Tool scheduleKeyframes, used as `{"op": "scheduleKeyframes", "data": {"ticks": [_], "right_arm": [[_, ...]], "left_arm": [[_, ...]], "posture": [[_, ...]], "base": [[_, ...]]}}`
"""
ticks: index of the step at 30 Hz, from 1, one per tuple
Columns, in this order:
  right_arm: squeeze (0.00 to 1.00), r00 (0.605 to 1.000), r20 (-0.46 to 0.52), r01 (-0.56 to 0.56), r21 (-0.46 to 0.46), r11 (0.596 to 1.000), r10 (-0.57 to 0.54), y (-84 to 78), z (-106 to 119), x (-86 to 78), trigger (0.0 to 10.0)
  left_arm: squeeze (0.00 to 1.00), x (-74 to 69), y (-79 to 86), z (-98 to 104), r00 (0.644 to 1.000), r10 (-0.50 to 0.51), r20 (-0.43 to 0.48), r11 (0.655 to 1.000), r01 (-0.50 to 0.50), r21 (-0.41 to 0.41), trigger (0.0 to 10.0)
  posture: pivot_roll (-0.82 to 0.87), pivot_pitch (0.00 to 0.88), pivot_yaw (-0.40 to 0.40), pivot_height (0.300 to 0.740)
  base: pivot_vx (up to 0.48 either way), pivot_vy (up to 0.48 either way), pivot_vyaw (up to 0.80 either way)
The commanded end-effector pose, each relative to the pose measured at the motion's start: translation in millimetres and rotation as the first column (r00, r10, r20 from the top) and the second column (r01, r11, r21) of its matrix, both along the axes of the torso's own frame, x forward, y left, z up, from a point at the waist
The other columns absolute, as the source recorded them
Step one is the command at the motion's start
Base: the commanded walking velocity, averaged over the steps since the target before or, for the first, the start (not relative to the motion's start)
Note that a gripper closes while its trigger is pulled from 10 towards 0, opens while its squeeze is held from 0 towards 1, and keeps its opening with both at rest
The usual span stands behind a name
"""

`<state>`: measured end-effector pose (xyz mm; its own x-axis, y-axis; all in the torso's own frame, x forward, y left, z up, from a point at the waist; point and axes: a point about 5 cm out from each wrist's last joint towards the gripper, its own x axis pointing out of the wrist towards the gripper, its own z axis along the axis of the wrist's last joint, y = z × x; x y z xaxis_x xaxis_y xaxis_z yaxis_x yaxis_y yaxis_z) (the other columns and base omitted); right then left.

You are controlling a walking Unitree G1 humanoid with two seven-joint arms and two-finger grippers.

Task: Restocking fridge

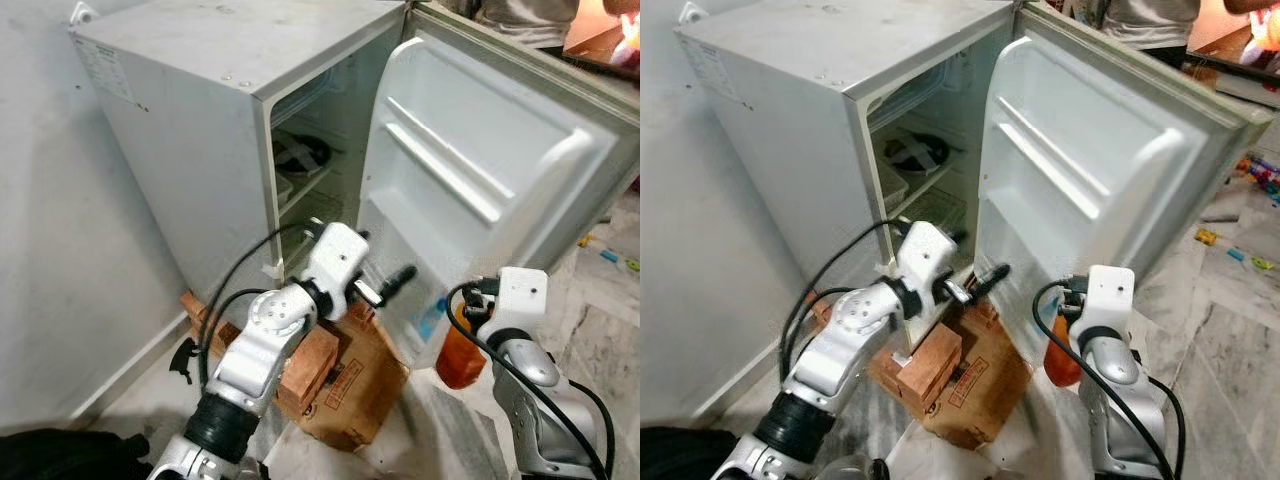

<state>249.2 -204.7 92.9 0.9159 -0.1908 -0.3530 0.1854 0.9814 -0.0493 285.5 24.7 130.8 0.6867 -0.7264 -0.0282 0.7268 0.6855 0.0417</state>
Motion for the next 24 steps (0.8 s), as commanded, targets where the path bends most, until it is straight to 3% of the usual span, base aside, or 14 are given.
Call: {"op": "scheduleKeyframes", "data": {"ticks": [1, 3, 4, 6, 8, 9, 11, 17, 24], "right_arm": [[0.0, 0.999, 0.043, 0.01, -0.01, 1.0, -0.01, -0.2, 8, 6.0, 10.0], [0.0, 0.999, 0.047, 0.008, -0.005, 1.0, -0.008, 0.2, 9, 8.3, 10.0], [0.0, 0.998, 0.063, 0.006, 0.002, 1.0, -0.006, 0.8, 13, 15.0, 10.0], [0.0, 0.997, 0.077, 0.0, 0.008, 1.0, -0.001, 1.4, 16, 20.5, 10.0], [0.0, 0.997, 0.083, -0.001, 0.011, 1.0, 0.001, 1.6, 16, 22.2, 10.0], [0.0, 0.996, 0.091, -0.004, 0.014, 1.0, 0.003, 2.2, 17, 28.2, 10.0], [0.0, 0.994, 0.104, -0.024, 0.012, 1.0, 0.023, 5.6, 19, 33.2, 10.0], [0.0, 0.988, 0.139, -0.073, 0.013, 0.997, 0.07, 16.0, 25, 40.5, 10.0], [0.0, 0.976, 0.184, -0.116, 0.002, 0.993, 0.114, 23.2, 30, 45.4, 10.0]], "left_arm": [[0.0, 2.0, 13.3, 1, 0.997, 0.076, 0.026, 0.997, -0.076, 0.001, 10.0], [0.0, 2.2, 23.2, -1, 0.992, 0.125, 0.03, 0.992, -0.125, 0.012, 10.0], [0.0, -0.1, 53.1, -10, 0.961, 0.276, 0.011, 0.961, -0.277, 0.015, 10.0], [0.0, -5.4, 74.8, -16, 0.93, 0.366, -0.004, 0.93, -0.366, 0.019, 10.0], [0.0, -7.5, 80.0, -18, 0.923, 0.385, -0.003, 0.923, -0.385, 0.023, 10.0], [0.0, -14.0, 95.4, -24, 0.892, 0.452, -0.011, 0.891, -0.452, 0.044, 10.0], [0.0, -15.2, 100.8, -26, 0.873, 0.488, -0.02, 0.872, -0.487, 0.045, 10.0], [0.0, -12.4, 100.3, -23, 0.861, 0.508, -0.015, 0.861, -0.507, 0.032, 10.0], [0.0, -8.0, 92.7, -20, 0.862, 0.507, -0.013, 0.862, -0.507, 0.017, 10.0]], "posture": [[0.01, 0.0, -0.002, 0.74], [0.02, 0.0, -0.003, 0.74], [0.02, 0.0, -0.005, 0.74], [0.03, 0.0, -0.008, 0.74], [0.03, 0.0, -0.008, 0.74], [0.04, 0.0, -0.016, 0.74], [0.04, 0.0, -0.019, 0.74], [0.04, 0.0, -0.021, 0.74], [0.03, 0.0, -0.011, 0.74]], "base": [[0.0, 0.0, 0.0], [0.0, 0.0, 0.0], [0.0, 0.0, 0.0], [0.0, 0.0, 0.0], [0.0, 0.0, 0.0], [0.0, -0.472, 0.0], [0.0, -0.48, 0.0], [0.0, -0.48, 0.0], [0.0, -0.48, 0.7]]}}
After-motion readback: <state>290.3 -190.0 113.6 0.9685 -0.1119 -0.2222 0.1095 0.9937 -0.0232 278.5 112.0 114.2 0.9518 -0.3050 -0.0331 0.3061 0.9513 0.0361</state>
